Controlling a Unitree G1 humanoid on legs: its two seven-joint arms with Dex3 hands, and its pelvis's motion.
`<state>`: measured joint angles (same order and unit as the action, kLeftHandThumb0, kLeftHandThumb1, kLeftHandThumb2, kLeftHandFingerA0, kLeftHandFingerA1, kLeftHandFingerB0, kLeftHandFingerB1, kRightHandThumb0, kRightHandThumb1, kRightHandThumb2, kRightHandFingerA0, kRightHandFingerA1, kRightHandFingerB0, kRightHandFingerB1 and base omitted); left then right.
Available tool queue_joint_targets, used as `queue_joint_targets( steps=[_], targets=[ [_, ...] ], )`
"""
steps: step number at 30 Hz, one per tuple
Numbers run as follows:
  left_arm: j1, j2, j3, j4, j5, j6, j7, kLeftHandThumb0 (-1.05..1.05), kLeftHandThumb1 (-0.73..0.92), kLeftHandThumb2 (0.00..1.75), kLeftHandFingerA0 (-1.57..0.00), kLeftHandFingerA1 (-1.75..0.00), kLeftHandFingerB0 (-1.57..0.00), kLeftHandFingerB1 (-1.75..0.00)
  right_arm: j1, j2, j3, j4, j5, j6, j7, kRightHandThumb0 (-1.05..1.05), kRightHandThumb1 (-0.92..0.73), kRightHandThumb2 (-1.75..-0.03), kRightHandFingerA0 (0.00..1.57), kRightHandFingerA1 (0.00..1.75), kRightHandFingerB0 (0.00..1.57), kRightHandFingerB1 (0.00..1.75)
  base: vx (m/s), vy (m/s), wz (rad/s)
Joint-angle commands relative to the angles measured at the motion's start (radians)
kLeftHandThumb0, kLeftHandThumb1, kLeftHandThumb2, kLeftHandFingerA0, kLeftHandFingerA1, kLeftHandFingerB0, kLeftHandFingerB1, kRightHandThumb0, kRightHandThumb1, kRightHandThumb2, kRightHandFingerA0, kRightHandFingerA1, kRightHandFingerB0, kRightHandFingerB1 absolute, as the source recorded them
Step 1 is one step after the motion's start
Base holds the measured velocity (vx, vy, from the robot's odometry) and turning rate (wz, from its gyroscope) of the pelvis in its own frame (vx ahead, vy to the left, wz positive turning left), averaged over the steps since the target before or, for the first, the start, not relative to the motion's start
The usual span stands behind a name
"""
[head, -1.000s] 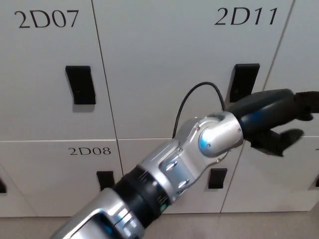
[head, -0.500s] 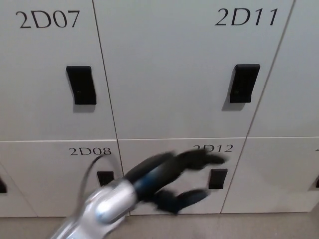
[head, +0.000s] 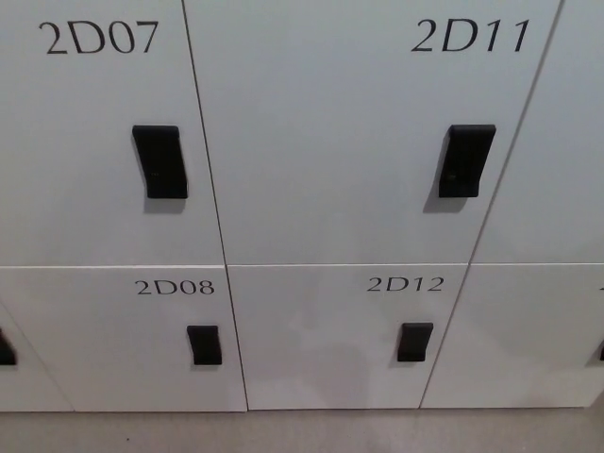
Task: The robot uses its left hand to push the door of an open cabinet towards the right and closes it
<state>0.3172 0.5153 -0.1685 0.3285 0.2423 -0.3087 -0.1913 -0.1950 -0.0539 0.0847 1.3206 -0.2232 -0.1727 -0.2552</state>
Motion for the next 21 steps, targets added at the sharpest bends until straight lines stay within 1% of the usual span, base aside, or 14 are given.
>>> queue_joint_targets(
  steps=[1, 3, 5, 7, 9, 11, 12, 13, 15, 16, 18, 21],
  targets=[
    [-0.016, 0.026, 0.116, 0.340, 0.047, -0.219, 0.309, -0.73, 0.91, 0.68, -0.35, -0.32, -0.32, -0.31, 0.029, -0.030, -0.033, -0.016, 0.029, -0.080, 0.041, -0.52, -0.63, -0.95, 0.36, 0.53, 0.27, 0.47, 0.00, 0.000, 0.00],
    [-0.036, 0.023, 0.116, 0.380, 0.060, -0.222, 0.323, -0.73, 0.91, 0.68, -0.35, -0.32, -0.32, -0.31, 0.028, -0.030, -0.036, -0.015, 0.027, -0.080, 0.042, -0.52, -0.63, -0.95, 0.36, 0.53, 0.27, 0.47, 0.00, 0.000, 0.00],
    [-0.113, 0.023, 0.105, 0.539, 0.079, -0.181, 0.388, -0.73, 0.90, 0.68, -0.35, -0.32, -0.33, -0.31, 0.019, -0.027, -0.051, -0.015, 0.038, -0.086, 0.047, -0.51, -0.62, -0.95, 0.38, 0.54, 0.28, 0.48, 0.00, 0.000, 0.00],
    [-0.129, 0.023, 0.102, 0.573, 0.083, -0.186, 0.401, -0.73, 0.90, 0.68, -0.35, -0.32, -0.33, -0.31, 0.018, -0.027, -0.054, -0.015, 0.038, -0.087, 0.048, -0.51, -0.62, -0.95, 0.38, 0.54, 0.28, 0.48, 0.00, 0.000, 0.00],
    [-0.146, 0.020, 0.092, 0.655, 0.090, -0.151, 0.437, -0.72, 0.90, 0.68, -0.36, -0.33, -0.32, -0.31, 0.018, -0.024, -0.050, -0.014, 0.031, -0.082, 0.047, -0.51, -0.62, -0.94, 0.37, 0.53, 0.29, 0.48, 0.00, 0.000, 0.00],
    [-0.161, 0.010, 0.100, 0.729, 0.073, -0.127, 0.445, -0.76, 0.90, 0.68, -0.36, -0.34, -0.32, -0.31, 0.016, -0.025, -0.046, -0.013, 0.024, -0.074, 0.050, -0.51, -0.62, -0.94, 0.35, 0.53, 0.27, 0.48, 0.00, 0.000, 0.00],
    [-0.170, -0.006, 0.141, 0.753, 0.016, -0.130, 0.406, -0.78, 0.83, 0.71, -0.37, -0.37, -0.30, -0.33, 0.015, -0.025, -0.049, -0.014, 0.026, -0.075, 0.054, -0.50, -0.62, -0.93, 0.36, 0.53, 0.28, 0.48, 0.00, 0.000, 0.00],
    [-0.183, -0.024, 0.189, 0.783, -0.051, -0.140, 0.362, -0.78, 0.83, 0.71, -0.37, -0.37, -0.30, -0.33, 0.013, -0.025, -0.053, -0.014, 0.029, -0.078, 0.058, -0.50, -0.62, -0.93, 0.36, 0.53, 0.28, 0.48, 0.00, 0.000, 0.00],
    [-0.191, -0.027, 0.198, 0.802, -0.061, -0.151, 0.355, -0.78, 0.83, 0.71, -0.37, -0.37, -0.30, -0.33, 0.013, -0.025, -0.054, -0.013, 0.030, -0.079, 0.059, -0.50, -0.62, -0.93, 0.36, 0.53, 0.28, 0.48, 0.00, 0.000, 0.00],
    [-0.211, -0.036, 0.229, 0.827, -0.094, -0.140, 0.323, -0.69, 0.86, 0.67, -0.45, -0.36, -0.37, -0.33, 0.015, -0.024, -0.058, -0.014, 0.033, -0.084, 0.060, -0.49, -0.59, -0.91, 0.36, 0.53, 0.29, 0.48, 0.00, 0.000, 0.00],
    [-0.236, -0.046, 0.271, 0.856, -0.137, -0.124, 0.277, -0.70, 0.86, 0.66, -0.46, -0.36, -0.36, -0.33, 0.016, -0.022, -0.064, -0.014, 0.036, -0.090, 0.062, -0.49, -0.59, -0.91, 0.36, 0.53, 0.29, 0.49, 0.00, 0.000, 0.00],
    [-0.258, -0.050, 0.299, 0.884, -0.144, -0.126, 0.250, -0.70, 0.85, 0.66, -0.49, -0.38, -0.36, -0.34, 0.011, -0.024, -0.058, -0.013, 0.023, -0.084, 0.051, -0.49, -0.59, -0.91, 0.37, 0.53, 0.30, 0.49, 0.00, 0.000, 0.00]
  ],
)
